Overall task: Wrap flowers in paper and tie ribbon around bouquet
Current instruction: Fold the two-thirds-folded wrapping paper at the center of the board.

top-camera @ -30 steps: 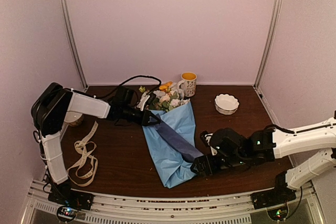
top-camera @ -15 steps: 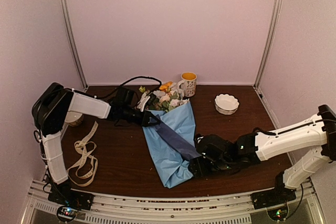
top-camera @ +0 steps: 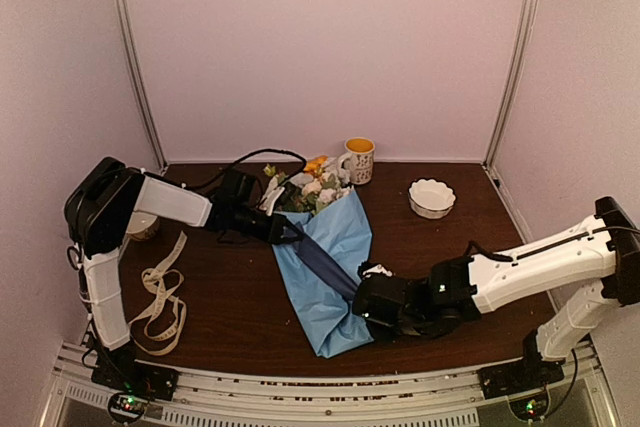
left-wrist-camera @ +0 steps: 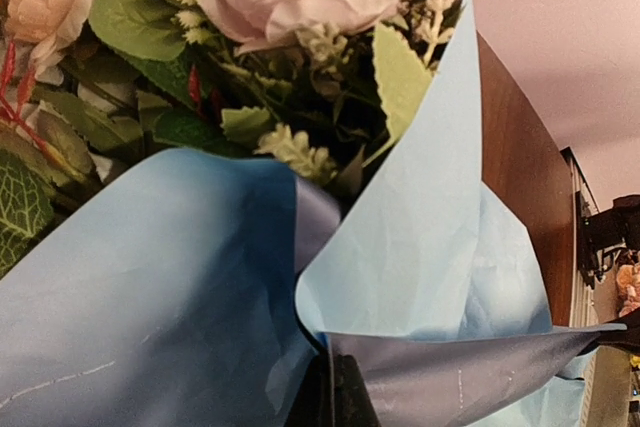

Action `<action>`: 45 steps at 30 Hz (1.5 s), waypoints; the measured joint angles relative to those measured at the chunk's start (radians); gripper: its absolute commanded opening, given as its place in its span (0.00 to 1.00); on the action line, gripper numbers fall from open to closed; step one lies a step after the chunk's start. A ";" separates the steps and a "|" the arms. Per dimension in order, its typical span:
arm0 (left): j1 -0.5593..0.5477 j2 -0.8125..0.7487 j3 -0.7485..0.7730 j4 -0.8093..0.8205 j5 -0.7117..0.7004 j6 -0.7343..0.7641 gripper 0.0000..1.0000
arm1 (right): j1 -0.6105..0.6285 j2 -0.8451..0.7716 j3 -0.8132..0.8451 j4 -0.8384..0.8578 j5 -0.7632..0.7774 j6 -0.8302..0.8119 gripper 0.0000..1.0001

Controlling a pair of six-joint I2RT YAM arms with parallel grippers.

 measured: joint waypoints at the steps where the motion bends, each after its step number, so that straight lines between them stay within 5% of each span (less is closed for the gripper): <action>1: 0.000 0.006 0.000 0.000 0.002 0.000 0.00 | 0.014 0.025 0.025 -0.030 0.022 -0.002 0.00; 5: 0.000 0.025 0.000 0.000 0.012 0.000 0.00 | 0.083 0.118 0.124 -0.142 0.110 -0.025 0.00; 12: 0.012 0.039 0.000 0.008 0.017 0.000 0.00 | 0.215 0.182 0.198 -0.226 0.146 -0.194 0.48; 18: 0.031 0.042 0.000 0.016 0.000 0.003 0.00 | 0.232 0.061 0.184 -0.178 0.068 -0.307 0.64; 24: 0.031 0.042 -0.001 0.022 0.000 0.006 0.00 | 0.022 -0.145 0.118 0.004 -0.103 -0.295 0.63; 30: 0.031 0.042 -0.002 0.024 0.000 0.006 0.00 | -0.210 -0.035 0.146 0.103 -0.245 -0.239 0.63; 38: 0.031 0.042 -0.003 0.030 0.001 0.007 0.00 | -0.216 0.195 0.314 0.092 -0.357 -0.249 0.29; 45: 0.031 0.042 -0.003 0.030 0.001 0.007 0.00 | -0.216 0.208 0.311 0.072 -0.376 -0.227 0.34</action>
